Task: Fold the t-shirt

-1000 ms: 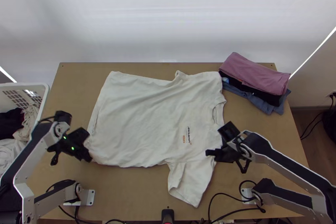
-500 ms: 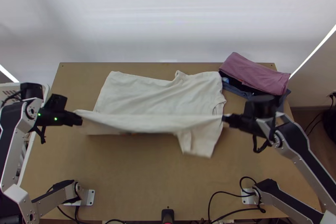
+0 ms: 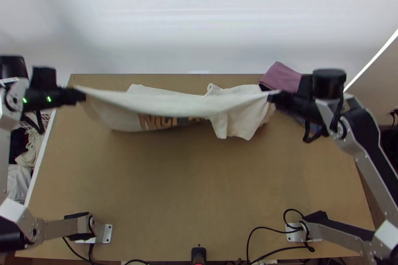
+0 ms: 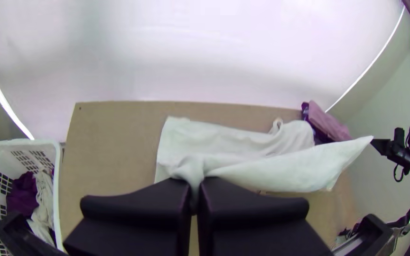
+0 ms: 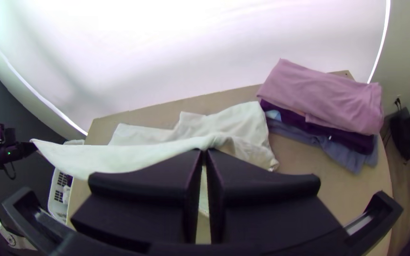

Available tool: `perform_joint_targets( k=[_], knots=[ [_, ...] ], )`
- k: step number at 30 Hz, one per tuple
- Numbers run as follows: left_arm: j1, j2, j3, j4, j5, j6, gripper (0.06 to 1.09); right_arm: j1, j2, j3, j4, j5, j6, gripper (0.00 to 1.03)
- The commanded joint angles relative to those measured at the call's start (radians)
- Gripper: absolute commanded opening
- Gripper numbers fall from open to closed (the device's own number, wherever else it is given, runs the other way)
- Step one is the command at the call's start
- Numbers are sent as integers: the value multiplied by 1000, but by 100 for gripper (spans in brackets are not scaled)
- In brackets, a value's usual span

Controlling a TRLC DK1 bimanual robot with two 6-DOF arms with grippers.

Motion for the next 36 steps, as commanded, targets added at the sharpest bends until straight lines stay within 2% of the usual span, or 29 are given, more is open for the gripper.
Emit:
perform_joint_targets(
  k=[1, 8, 13, 17, 22, 29, 36],
  knots=[
    [-6, 58, 185, 23, 7, -118, 10, -13, 50, 147, 35, 52, -45, 3],
    [-37, 221, 556, 35, 4, -250, 9, -15, 200, 472, 41, 119, -132, 3],
    [-47, 178, 574, 206, -13, -293, 9, -29, 270, 692, 51, 145, -170, 3],
    [-21, 92, 540, 313, -22, -376, 9, -40, 258, 820, 51, 156, -170, 3],
    [54, -32, 528, 365, -31, -456, 9, -38, 117, 856, 114, 170, -193, 3],
    [118, -308, 413, 378, -33, -486, 9, -18, -170, 788, 81, 167, -189, 3],
    [131, -514, 303, 413, -37, -446, 9, -15, -368, 787, 36, 156, -189, 3]
  ],
)
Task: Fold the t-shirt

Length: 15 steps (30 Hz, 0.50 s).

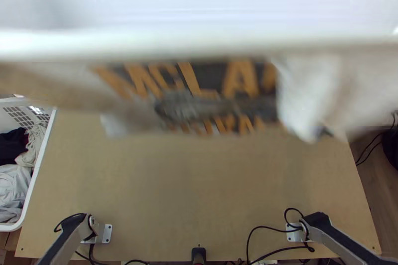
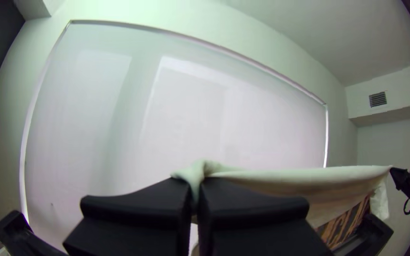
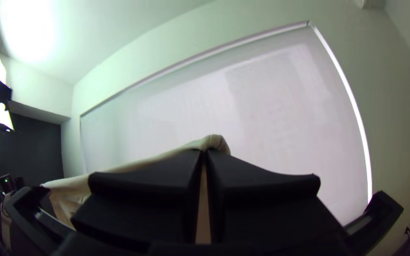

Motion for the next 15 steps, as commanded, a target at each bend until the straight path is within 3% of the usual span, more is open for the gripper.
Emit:
perform_joint_targets(
  k=[1, 6, 15],
  knots=[
    [20, -68, -98, 47, -35, 0, 9, -2, -61, 0, -19, 32, -8, 3],
    [19, -129, -238, 71, -35, -8, 9, 26, -109, -107, -102, 25, -5, 3],
    [13, -298, -776, 87, -20, 81, 9, 116, -365, -865, -56, 18, 82, 3]
  ],
)
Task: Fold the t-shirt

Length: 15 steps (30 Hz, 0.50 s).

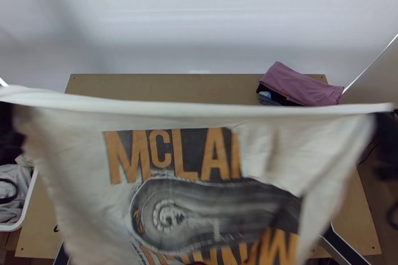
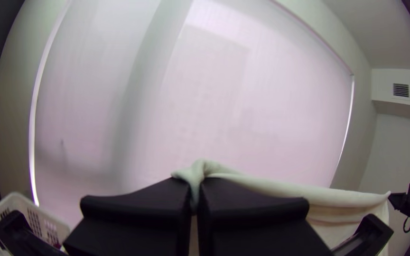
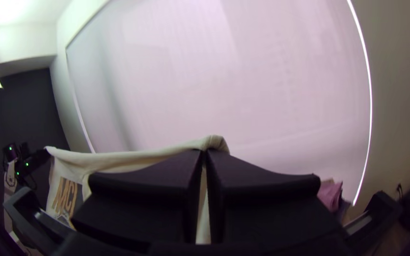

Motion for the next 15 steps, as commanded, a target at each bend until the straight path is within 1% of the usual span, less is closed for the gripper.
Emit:
perform_joint_targets(
  k=[1, 5, 8, 12, 15],
  knots=[
    [11, -73, -203, 25, -18, 49, 9, 23, -98, -244, 53, 20, 49, 3],
    [7, -104, -417, 56, -15, 104, 9, 31, -129, -511, 142, -9, 60, 3],
    [-3, -102, -526, 97, -12, 138, 9, 31, -120, -638, 245, -20, 60, 3],
    [-7, -67, -644, 211, -12, 154, 9, 14, -25, -706, 371, -23, 67, 3],
    [-10, 8, -660, 258, -12, 154, 9, -26, 84, -706, 445, -29, 87, 3]
  ],
)
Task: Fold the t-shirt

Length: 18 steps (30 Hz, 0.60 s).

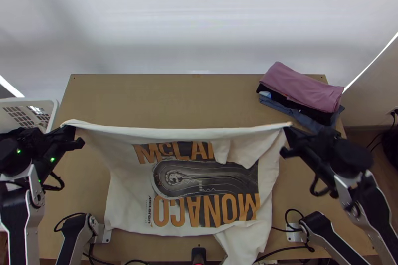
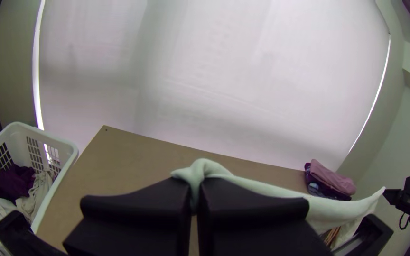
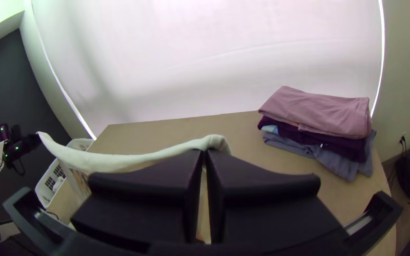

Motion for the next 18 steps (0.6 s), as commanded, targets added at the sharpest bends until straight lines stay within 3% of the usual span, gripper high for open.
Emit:
perform_joint_targets(
  k=[1, 12, 18],
  knots=[
    [-5, 89, -14, 77, -7, 10, 9, -46, 117, 11, 80, -8, 40, 3],
    [-47, 618, 252, 46, -10, 10, 9, -236, 614, 252, 77, -154, 103, 3],
    [-61, 991, 586, -169, -19, 7, 9, -277, 872, 471, -21, -180, 103, 3]
  ],
)
